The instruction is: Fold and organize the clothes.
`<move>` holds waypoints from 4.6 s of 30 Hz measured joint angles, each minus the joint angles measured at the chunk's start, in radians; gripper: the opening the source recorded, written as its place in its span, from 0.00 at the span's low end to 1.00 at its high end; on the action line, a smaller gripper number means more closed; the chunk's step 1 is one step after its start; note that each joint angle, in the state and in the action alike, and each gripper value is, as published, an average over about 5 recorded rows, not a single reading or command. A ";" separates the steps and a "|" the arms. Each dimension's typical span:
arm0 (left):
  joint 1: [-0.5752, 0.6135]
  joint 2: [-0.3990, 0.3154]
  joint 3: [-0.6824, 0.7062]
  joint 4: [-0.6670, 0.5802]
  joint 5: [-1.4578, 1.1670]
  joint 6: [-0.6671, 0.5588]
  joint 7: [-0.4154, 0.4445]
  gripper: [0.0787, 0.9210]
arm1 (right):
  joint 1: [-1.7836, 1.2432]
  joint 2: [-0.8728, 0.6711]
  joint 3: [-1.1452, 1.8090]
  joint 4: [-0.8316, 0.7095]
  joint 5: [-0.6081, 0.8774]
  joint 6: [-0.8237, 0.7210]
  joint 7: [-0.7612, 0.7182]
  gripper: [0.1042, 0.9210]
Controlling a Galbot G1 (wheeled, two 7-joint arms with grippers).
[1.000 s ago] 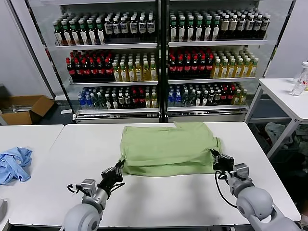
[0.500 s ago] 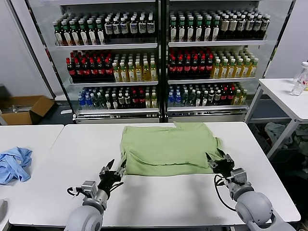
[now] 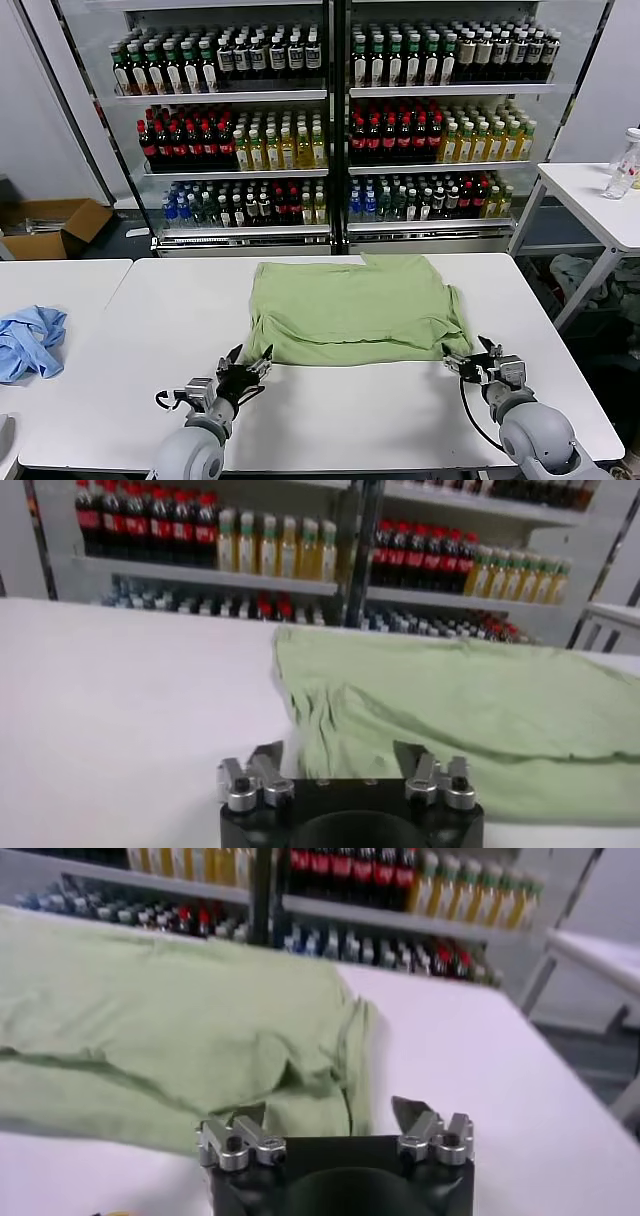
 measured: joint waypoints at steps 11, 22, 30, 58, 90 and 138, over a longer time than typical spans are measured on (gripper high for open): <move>0.007 0.005 -0.003 0.029 -0.034 -0.008 0.018 0.19 | -0.032 -0.002 0.002 0.011 0.011 0.007 -0.016 0.22; 0.136 0.023 -0.066 -0.086 -0.065 -0.022 0.015 0.02 | -0.266 -0.022 0.085 0.210 -0.021 0.034 -0.016 0.03; 0.308 0.016 -0.144 -0.253 -0.047 -0.018 0.007 0.02 | -0.482 -0.002 0.155 0.373 -0.098 0.041 -0.018 0.08; 0.101 0.138 -0.160 -0.183 -0.120 0.009 -0.023 0.86 | 0.152 0.004 -0.047 0.013 -0.030 0.007 0.006 0.88; -0.520 0.054 0.152 0.491 -0.057 0.095 0.002 0.76 | 0.775 0.280 -0.348 -0.772 0.012 -0.017 -0.065 0.63; -0.217 0.193 -0.026 0.060 -0.365 -0.012 0.075 0.01 | 0.293 0.086 -0.062 -0.028 0.138 -0.006 -0.017 0.00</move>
